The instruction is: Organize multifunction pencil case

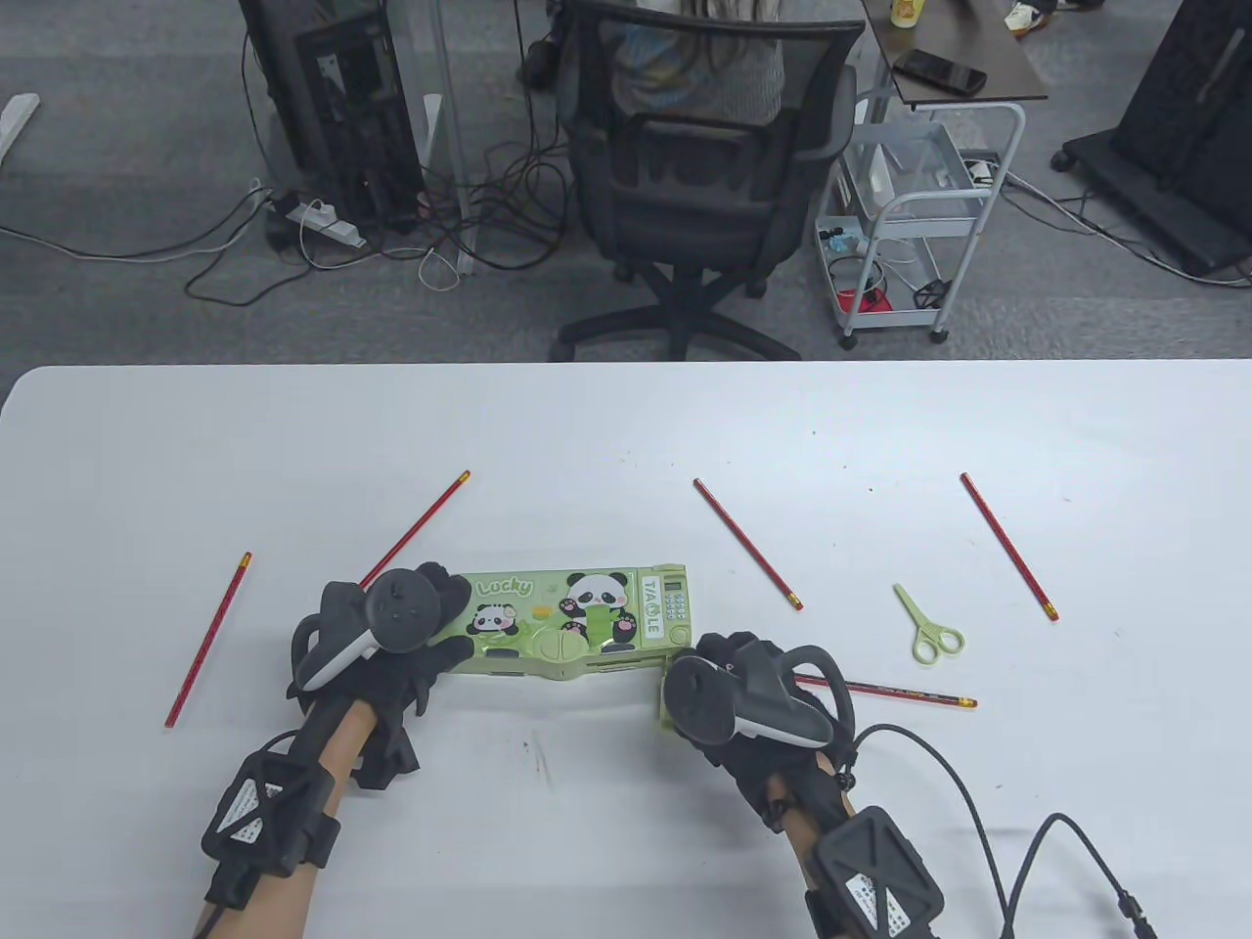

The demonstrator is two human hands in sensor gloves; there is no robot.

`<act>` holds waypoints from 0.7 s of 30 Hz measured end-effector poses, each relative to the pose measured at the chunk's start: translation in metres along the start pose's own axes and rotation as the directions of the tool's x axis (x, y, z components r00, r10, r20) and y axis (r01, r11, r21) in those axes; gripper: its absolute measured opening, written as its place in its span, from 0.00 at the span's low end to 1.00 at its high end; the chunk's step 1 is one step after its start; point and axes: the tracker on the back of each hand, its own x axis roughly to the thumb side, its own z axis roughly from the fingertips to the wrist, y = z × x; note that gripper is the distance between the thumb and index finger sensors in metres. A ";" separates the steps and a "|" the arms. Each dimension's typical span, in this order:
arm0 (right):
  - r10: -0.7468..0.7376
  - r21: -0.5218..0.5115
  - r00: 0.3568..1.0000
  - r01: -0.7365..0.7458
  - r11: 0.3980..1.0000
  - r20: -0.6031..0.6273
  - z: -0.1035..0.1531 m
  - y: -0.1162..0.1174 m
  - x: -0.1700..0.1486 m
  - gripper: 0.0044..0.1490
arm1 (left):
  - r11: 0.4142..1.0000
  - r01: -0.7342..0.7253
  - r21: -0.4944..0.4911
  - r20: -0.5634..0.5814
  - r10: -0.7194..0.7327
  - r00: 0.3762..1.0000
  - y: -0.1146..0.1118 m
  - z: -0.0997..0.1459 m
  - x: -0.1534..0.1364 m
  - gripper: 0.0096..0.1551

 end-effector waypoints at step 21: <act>0.098 0.000 0.995 -0.098 0.995 0.020 -0.001 0.012 0.011 0.42 | 1.000 -0.005 0.002 -0.002 0.005 1.000 -0.001 0.001 0.000 0.40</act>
